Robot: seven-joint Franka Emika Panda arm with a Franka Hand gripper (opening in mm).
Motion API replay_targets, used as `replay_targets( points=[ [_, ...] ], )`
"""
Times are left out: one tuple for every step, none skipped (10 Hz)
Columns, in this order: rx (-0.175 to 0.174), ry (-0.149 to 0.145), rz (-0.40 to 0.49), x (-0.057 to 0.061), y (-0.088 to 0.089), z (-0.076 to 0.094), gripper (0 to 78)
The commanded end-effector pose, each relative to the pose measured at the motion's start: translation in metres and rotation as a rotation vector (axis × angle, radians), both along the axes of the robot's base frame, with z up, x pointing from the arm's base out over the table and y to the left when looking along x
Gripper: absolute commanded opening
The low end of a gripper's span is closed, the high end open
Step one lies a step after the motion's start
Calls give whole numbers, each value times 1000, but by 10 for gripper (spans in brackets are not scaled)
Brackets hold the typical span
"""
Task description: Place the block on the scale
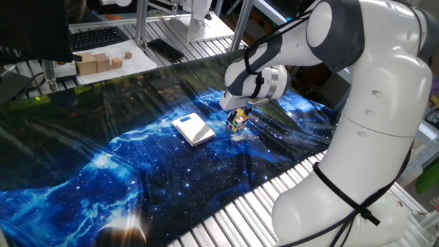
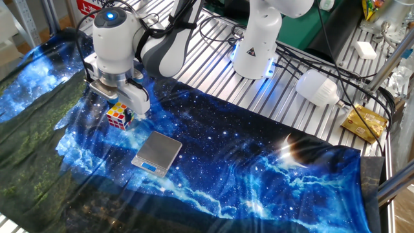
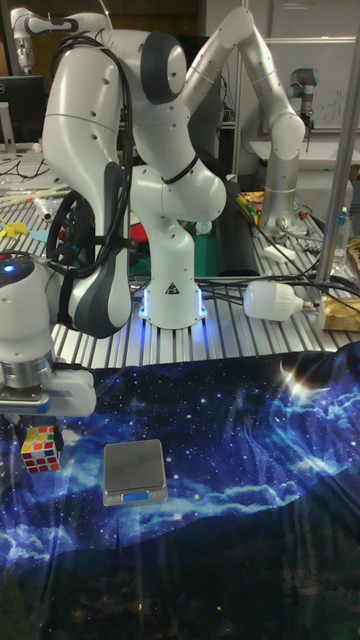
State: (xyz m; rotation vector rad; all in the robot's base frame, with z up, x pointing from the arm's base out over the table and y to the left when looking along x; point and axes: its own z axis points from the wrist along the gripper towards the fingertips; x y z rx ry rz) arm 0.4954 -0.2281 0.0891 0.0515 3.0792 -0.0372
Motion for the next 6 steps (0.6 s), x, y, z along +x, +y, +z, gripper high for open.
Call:
replay_targets(
  points=[
    [1,-3,0,1,0,1,14],
    [1,-3,0,1,0,1,14],
    [1,-3,0,1,0,1,14],
    [1,-3,0,1,0,1,14],
    [1,-3,0,1,0,1,14],
    [1,9,-49,-2,10,29,14]
  ],
)
